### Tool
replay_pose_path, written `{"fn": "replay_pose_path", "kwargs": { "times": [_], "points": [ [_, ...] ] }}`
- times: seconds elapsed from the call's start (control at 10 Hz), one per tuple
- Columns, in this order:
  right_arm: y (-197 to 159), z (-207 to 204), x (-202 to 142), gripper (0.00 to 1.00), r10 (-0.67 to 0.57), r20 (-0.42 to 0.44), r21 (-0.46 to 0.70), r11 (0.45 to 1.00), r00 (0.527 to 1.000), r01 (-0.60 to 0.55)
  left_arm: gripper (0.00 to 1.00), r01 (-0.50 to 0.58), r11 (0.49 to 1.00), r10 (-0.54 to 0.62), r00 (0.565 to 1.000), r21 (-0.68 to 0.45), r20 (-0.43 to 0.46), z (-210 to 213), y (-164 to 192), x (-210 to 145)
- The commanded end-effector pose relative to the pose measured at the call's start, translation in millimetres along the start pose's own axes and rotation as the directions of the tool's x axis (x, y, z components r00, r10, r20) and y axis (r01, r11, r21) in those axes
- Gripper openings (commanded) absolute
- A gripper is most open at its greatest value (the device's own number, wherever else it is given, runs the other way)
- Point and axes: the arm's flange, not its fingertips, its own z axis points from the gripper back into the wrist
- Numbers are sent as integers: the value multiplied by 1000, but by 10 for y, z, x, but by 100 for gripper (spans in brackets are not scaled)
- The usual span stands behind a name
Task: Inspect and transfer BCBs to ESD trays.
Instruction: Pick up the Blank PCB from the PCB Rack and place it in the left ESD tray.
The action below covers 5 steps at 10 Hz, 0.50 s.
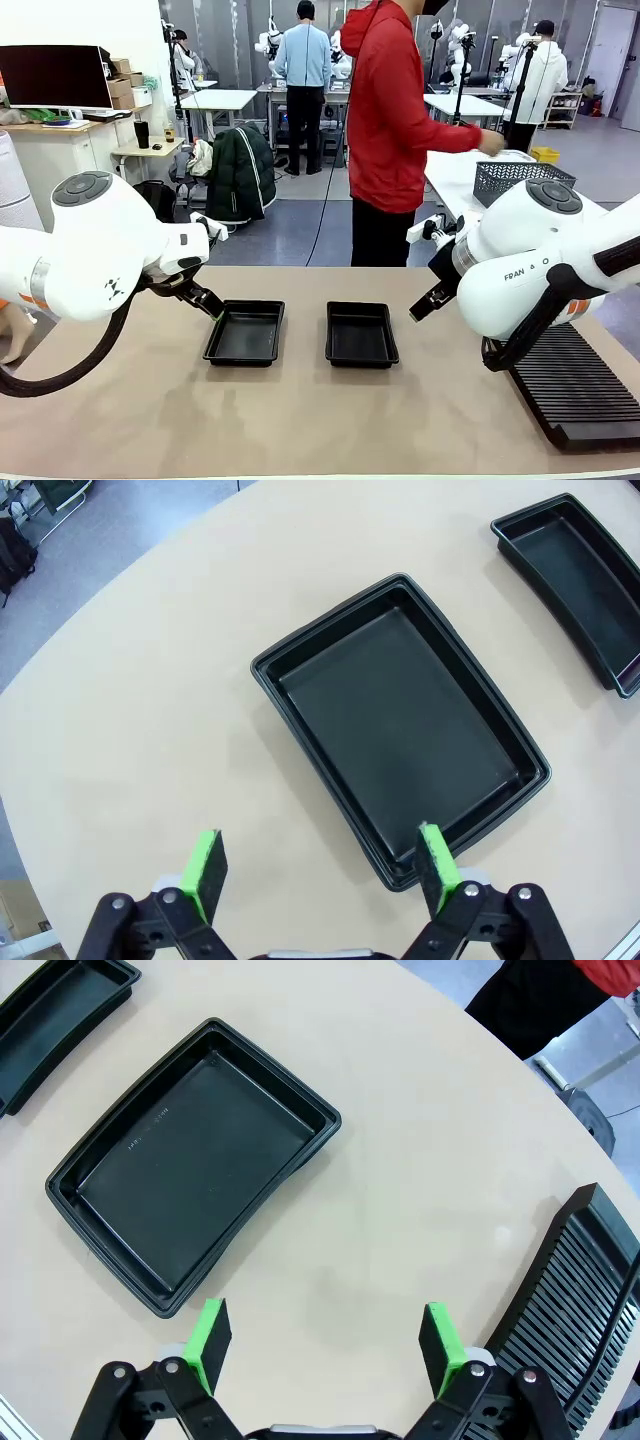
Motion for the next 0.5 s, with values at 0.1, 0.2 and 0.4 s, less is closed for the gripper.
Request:
{"fn": "replay_pose_path", "kwargs": {
  "times": [0.1, 0.2, 0.4],
  "points": [
    [0, 0, 0, 100, 0, 0, 0, 1000, 1000, 0, 100, -1, 1000, 1, 1000, 0, 0, 0, 5, -2],
    [-122, 139, 45, 94, -105, 18, 24, 994, 994, 104, 100, 0, 1000, 0, 1000, 0, 0, 0, -1, 0],
    [-291, 549, 102, 90, -146, 51, 69, 987, 988, 142, 100, -70, 993, 70, 998, -100, -5, 291, 54, 206]
  ]
}}
